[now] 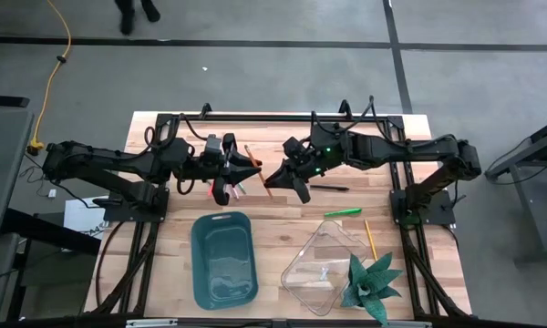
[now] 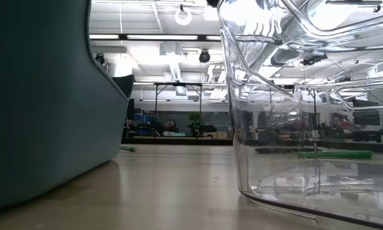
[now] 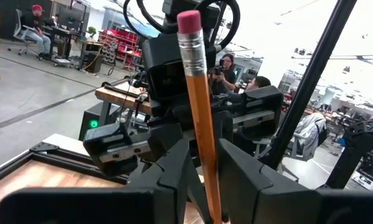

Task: Sort pens & pencils
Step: Put the dark orange pencil into the blue bin

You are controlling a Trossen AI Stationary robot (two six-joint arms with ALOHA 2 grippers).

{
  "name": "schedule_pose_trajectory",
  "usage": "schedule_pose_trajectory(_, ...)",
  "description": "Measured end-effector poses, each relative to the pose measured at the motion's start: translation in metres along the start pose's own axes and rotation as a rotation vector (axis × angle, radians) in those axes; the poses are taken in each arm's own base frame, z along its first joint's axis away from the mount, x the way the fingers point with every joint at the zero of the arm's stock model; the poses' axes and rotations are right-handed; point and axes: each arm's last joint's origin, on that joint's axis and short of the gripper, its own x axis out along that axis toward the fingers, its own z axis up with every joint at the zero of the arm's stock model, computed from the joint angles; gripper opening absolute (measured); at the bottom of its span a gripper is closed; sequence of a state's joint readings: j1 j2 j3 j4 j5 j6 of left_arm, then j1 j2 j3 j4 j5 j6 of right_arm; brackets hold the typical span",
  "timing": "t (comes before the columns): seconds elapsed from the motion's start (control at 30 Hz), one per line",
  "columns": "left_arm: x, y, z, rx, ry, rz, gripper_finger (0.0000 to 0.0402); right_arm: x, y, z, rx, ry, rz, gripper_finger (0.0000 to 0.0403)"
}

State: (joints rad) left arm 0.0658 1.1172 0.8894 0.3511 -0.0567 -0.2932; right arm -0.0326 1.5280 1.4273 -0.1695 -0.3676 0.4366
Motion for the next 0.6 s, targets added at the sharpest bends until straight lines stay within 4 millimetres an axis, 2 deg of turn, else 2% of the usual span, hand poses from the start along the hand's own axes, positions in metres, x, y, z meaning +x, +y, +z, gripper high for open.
schedule_pose_trajectory(0.6,0.0000,-0.0003,-0.0004,0.000,0.008,-0.014,0.0062,-0.0018,-0.0030,0.0044,-0.025,-0.036,-0.015,0.0003)
